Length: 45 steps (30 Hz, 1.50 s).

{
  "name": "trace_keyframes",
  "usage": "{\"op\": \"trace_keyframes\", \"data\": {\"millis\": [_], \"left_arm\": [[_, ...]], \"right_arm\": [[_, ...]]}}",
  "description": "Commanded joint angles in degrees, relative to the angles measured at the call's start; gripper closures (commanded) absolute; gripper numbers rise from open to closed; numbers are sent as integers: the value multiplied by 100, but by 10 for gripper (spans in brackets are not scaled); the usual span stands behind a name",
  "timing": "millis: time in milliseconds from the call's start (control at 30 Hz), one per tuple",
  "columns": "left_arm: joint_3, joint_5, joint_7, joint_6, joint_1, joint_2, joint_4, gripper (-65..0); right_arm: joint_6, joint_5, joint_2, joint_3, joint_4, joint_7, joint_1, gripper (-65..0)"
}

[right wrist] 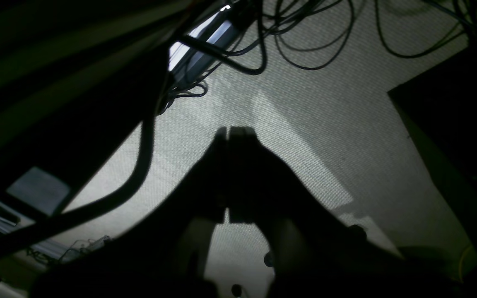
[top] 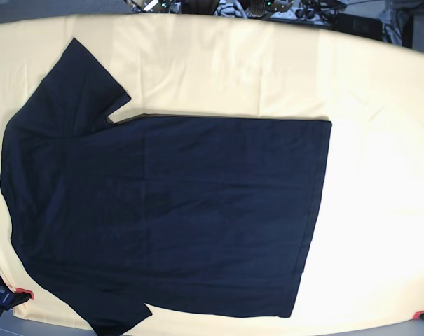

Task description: Fold the T-shirt properly

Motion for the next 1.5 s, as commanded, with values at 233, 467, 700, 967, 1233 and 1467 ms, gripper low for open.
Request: {"op": "trace_keyframes", "data": {"millis": [233, 467, 700, 967, 1233, 1467], "left_arm": [[15, -7, -22, -48, 28, 4, 42, 0], [15, -7, 4, -46, 28, 4, 111, 0], [17, -2, 564, -48, 114, 2, 267, 0], [57, 254, 1252, -50, 1084, -254, 1792, 0], [638, 258, 1602, 219, 2398, -1217, 3958, 0], [785, 332, 2065, 302, 3499, -2433, 5906, 0]], "right_arm": [[295, -4, -15, 11, 48, 0, -2, 0], [107, 0, -17, 11, 48, -7, 0, 0], [-109, 68, -11, 11, 59, -654, -31, 0], [46, 341, 284, 11, 562, -1069, -684, 0], [188, 946, 1067, 11, 2983, -1834, -2135, 0], [-411, 767, 1816, 24, 5276, -2369, -3547, 0]]}}
